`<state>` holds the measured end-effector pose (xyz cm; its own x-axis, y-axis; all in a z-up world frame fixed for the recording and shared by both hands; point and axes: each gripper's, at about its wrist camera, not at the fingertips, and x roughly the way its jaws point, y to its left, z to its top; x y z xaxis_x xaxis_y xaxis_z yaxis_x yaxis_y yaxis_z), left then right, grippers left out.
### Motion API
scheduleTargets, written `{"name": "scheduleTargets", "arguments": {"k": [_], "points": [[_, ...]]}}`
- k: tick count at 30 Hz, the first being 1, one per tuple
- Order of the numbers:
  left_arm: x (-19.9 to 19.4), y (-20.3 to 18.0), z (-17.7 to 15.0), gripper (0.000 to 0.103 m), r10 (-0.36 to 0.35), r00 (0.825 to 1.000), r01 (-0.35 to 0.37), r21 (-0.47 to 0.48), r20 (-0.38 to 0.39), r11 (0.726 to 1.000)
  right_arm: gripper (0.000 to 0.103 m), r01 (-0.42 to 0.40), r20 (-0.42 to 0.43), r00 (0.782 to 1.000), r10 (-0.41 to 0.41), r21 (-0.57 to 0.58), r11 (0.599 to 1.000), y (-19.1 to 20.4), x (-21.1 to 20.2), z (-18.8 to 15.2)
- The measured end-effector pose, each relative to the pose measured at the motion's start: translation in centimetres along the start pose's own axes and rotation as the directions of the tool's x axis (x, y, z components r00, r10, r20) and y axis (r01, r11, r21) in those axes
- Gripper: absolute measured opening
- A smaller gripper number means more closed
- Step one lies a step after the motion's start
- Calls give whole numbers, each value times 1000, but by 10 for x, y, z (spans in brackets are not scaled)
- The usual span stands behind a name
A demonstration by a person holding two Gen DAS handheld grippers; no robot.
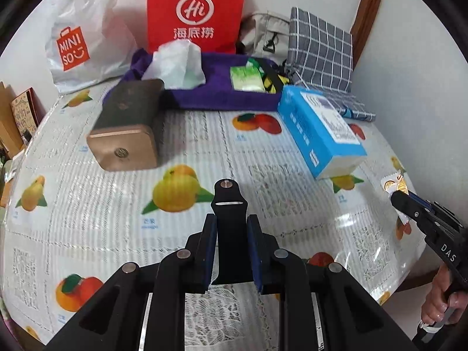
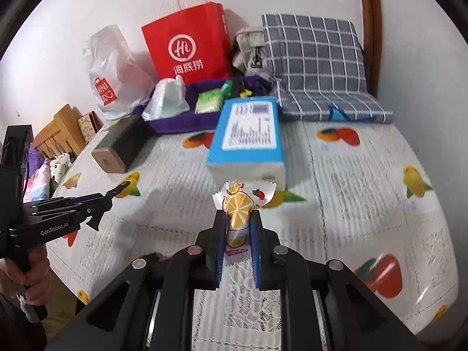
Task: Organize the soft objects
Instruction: 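Carry the strap piece with the left tool while the right carries the sachet to the towel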
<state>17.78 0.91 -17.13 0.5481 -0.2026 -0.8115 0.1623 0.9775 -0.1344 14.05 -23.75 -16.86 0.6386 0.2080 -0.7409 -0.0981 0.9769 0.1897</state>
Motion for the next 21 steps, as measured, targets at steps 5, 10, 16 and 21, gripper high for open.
{"name": "scheduleTargets", "arguments": {"k": [5,10,16,21], "points": [[-11,12,10,20,-6,1000,7,-18,28,1000,15,-4,12,1000,4,-37,999,14,-2,15],[-20,22,20,20,1,999,0,-23,49,1000,15,-8,26,1000,10,-63,998,27,-2,29],[-29,32,39,20,14,996,-11,-28,83,1000,15,-12,49,999,15,-70,997,35,-1,49],[-32,39,57,20,25,995,-21,-42,98,999,15,-8,60,998,13,-81,997,40,1,67]]}}
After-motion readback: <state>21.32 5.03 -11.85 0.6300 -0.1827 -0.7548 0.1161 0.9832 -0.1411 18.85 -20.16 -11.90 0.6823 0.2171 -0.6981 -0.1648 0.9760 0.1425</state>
